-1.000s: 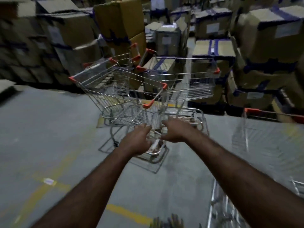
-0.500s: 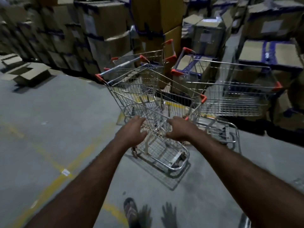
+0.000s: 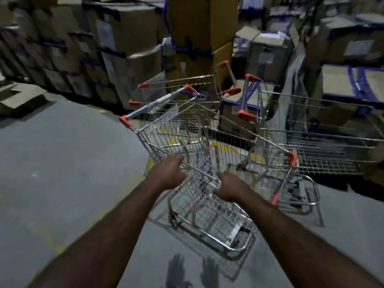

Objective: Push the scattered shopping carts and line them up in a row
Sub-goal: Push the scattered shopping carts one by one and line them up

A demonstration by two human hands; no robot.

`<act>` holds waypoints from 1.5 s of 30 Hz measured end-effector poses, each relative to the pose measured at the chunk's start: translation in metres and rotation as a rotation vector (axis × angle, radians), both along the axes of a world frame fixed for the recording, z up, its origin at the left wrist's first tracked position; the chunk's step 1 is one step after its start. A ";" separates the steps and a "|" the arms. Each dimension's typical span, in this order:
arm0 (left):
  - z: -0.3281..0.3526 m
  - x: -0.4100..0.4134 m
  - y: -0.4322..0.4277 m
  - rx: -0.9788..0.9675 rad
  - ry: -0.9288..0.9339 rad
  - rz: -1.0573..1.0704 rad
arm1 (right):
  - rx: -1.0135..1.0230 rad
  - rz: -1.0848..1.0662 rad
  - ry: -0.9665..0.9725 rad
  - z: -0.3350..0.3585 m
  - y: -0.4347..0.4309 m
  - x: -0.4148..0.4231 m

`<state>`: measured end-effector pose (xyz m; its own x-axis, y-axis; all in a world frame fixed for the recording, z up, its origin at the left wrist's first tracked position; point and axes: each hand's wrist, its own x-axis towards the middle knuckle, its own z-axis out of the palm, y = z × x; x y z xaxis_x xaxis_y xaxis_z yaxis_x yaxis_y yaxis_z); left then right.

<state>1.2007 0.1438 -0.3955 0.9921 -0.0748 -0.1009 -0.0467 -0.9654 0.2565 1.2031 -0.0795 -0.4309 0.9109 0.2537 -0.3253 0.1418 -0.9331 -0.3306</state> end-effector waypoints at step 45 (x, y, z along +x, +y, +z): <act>-0.032 0.162 0.225 0.561 -0.131 -0.278 | -0.457 -0.524 0.455 -0.033 0.093 0.026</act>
<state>1.3622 0.3692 -0.4272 0.9499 -0.3024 -0.0792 -0.3118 -0.8985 -0.3091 1.2295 0.0140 -0.4638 0.6285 -0.4136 -0.6587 -0.4044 -0.8972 0.1775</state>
